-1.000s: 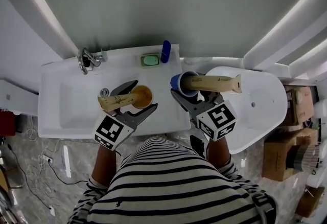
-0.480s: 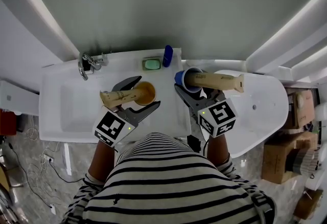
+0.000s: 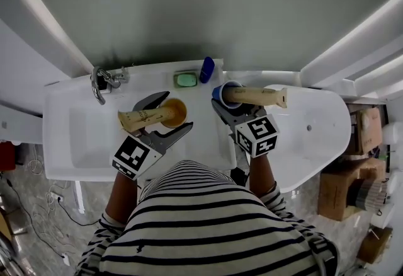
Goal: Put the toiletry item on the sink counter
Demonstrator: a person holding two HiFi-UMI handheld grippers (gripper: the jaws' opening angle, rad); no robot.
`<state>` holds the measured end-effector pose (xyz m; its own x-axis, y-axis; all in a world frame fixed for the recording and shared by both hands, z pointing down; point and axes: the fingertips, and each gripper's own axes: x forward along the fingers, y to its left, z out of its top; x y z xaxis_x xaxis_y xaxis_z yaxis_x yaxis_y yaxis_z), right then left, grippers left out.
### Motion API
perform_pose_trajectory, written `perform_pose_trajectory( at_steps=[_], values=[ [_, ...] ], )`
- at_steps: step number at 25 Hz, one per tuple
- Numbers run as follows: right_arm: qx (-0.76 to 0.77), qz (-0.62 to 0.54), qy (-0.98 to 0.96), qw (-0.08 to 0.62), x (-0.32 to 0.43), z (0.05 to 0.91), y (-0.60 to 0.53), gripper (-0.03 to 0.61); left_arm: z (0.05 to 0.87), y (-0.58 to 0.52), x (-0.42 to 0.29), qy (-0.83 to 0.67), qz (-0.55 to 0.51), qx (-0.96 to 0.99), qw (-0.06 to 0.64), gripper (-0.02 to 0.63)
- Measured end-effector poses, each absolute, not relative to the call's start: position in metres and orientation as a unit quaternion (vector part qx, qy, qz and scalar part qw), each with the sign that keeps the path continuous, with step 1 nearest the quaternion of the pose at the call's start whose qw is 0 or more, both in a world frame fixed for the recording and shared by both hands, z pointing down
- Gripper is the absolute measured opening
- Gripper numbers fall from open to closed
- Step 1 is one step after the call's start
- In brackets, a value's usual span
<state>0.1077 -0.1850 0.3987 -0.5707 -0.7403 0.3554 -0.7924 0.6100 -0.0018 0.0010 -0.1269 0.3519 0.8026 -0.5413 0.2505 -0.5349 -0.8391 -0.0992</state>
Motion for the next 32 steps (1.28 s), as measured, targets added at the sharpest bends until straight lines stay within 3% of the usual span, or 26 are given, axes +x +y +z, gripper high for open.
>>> perform_pose_trajectory(
  at_steps=[32],
  values=[
    [0.437, 0.148, -0.847, 0.264, 0.103, 0.559, -0.247, 0.327, 0.378, -0.171, -0.011, 0.287, -0.132, -0.949, -0.025, 0.374]
  ],
)
